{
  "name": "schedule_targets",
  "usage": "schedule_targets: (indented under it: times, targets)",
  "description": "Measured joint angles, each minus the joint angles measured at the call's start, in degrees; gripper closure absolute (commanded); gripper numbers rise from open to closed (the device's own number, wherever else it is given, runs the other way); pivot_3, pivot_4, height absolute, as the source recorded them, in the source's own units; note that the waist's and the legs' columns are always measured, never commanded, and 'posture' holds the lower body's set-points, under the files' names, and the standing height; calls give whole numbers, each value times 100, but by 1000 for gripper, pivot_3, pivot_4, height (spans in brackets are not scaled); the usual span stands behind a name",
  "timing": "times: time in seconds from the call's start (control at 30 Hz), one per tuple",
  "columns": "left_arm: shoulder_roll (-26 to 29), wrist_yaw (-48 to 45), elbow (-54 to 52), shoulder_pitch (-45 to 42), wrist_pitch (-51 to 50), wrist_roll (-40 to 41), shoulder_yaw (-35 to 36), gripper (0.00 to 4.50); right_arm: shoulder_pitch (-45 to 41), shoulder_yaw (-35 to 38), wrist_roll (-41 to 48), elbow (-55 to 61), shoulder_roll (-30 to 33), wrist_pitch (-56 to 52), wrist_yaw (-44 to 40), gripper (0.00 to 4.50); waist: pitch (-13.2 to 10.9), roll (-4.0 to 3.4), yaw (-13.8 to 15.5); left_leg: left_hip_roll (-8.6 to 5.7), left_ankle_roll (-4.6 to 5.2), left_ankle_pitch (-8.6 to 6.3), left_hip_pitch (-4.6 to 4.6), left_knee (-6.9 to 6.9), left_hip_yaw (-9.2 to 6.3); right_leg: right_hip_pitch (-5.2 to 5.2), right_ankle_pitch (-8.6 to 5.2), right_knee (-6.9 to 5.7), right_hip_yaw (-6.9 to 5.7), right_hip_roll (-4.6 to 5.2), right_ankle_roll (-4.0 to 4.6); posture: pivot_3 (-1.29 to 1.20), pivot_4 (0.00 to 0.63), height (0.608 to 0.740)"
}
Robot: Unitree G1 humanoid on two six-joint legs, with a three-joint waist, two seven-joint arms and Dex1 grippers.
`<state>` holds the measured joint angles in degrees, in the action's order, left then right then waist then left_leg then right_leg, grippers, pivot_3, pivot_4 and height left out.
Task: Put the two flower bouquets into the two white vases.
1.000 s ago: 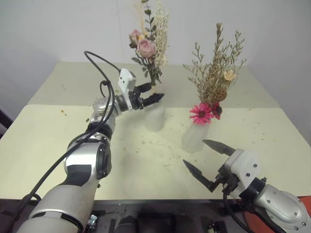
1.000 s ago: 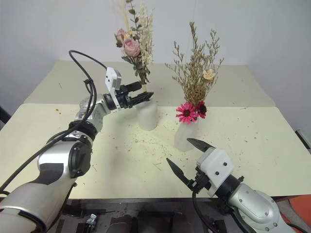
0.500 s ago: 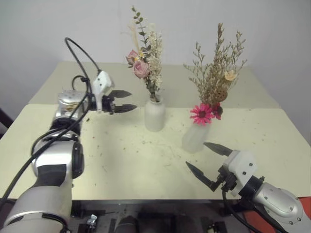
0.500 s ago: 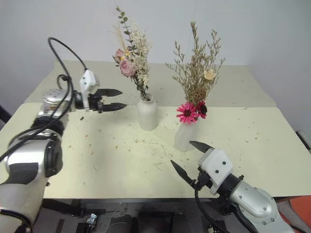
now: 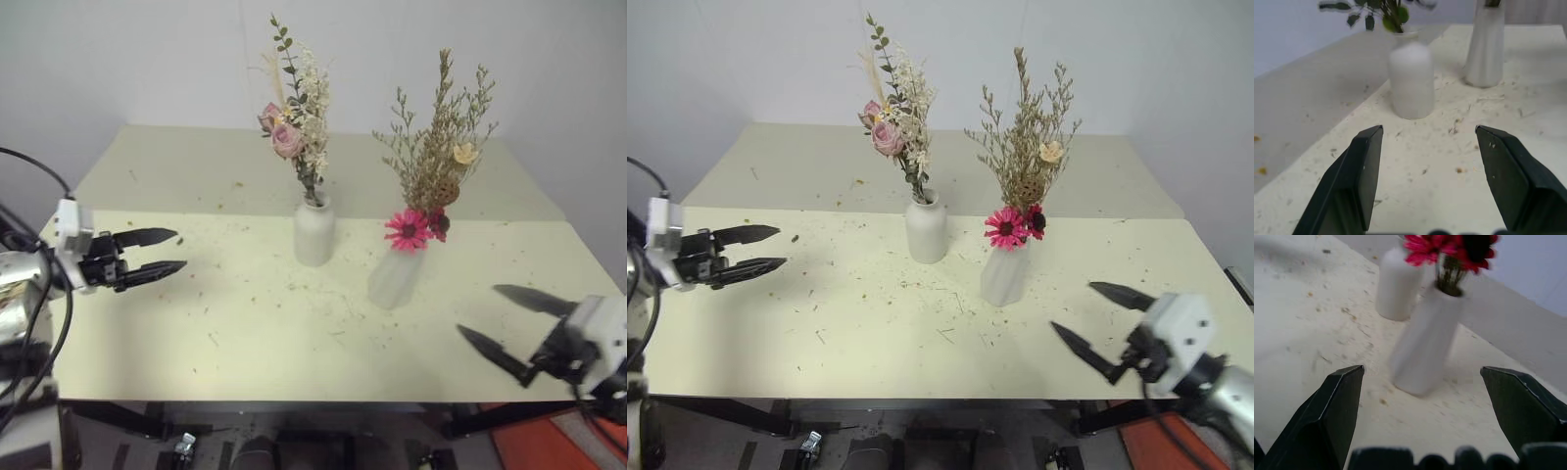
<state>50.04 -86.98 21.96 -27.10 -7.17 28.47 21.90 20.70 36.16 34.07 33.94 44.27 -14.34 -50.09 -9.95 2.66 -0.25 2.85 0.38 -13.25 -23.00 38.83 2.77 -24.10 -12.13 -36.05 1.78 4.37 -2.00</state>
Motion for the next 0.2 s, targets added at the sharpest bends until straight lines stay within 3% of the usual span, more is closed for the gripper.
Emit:
schedule_targets:
  times: [0.2]
  targets:
    - [442,529,-2168,1144,-1377,1070,865,1229,-908,426,104,-2074,1097,185,-1320,0,12,-21,-27,2,0,0,28,-9,19,6,-17,-5,14,-4,-6,0,150,740]
